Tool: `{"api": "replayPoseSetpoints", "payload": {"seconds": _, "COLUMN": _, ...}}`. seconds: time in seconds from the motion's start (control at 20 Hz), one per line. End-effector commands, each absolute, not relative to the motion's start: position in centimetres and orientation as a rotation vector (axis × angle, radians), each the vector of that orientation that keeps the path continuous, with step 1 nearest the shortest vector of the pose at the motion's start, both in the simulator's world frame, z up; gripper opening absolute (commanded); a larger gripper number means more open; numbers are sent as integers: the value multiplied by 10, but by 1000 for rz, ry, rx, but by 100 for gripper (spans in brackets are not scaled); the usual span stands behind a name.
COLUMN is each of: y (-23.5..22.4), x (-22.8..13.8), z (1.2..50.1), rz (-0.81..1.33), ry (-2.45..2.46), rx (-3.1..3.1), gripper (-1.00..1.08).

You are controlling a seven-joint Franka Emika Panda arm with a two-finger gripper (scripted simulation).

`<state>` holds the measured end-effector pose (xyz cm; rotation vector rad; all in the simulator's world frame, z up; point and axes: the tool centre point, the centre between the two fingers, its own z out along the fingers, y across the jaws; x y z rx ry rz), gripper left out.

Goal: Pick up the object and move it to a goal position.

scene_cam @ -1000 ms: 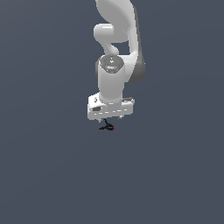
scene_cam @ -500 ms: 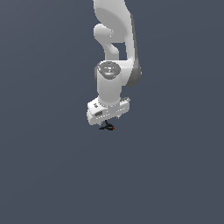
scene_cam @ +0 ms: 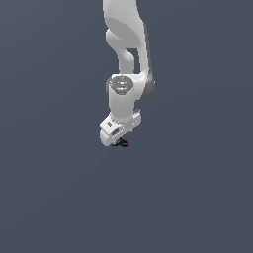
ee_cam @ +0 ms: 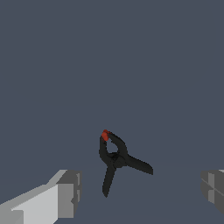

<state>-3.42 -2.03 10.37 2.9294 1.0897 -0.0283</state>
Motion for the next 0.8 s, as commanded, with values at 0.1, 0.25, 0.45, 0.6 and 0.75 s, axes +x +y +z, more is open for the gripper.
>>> {"api": "replayPoseSetpoints", "payload": {"seconds": 0.1, "y": -22, "x": -40, "z": 92, "rz": -23, "ry": 1268, "rx": 2861, "gripper": 100}}
{"api": "replayPoseSetpoints", "payload": {"seconds": 0.25, "y": -23, "x": -44, "z": 85, "rz": -19, "ry": 1383, "rx": 2810, "gripper": 100}}
{"api": "replayPoseSetpoints", "payload": {"seconds": 0.45, "y": -23, "x": -49, "z": 77, "rz": -13, "ry": 1514, "rx": 2746, "gripper": 100}}
{"api": "replayPoseSetpoints", "payload": {"seconds": 0.6, "y": -24, "x": -52, "z": 72, "rz": -9, "ry": 1591, "rx": 2705, "gripper": 100}}
{"api": "replayPoseSetpoints", "payload": {"seconds": 0.75, "y": -24, "x": -54, "z": 68, "rz": -5, "ry": 1650, "rx": 2671, "gripper": 100}}
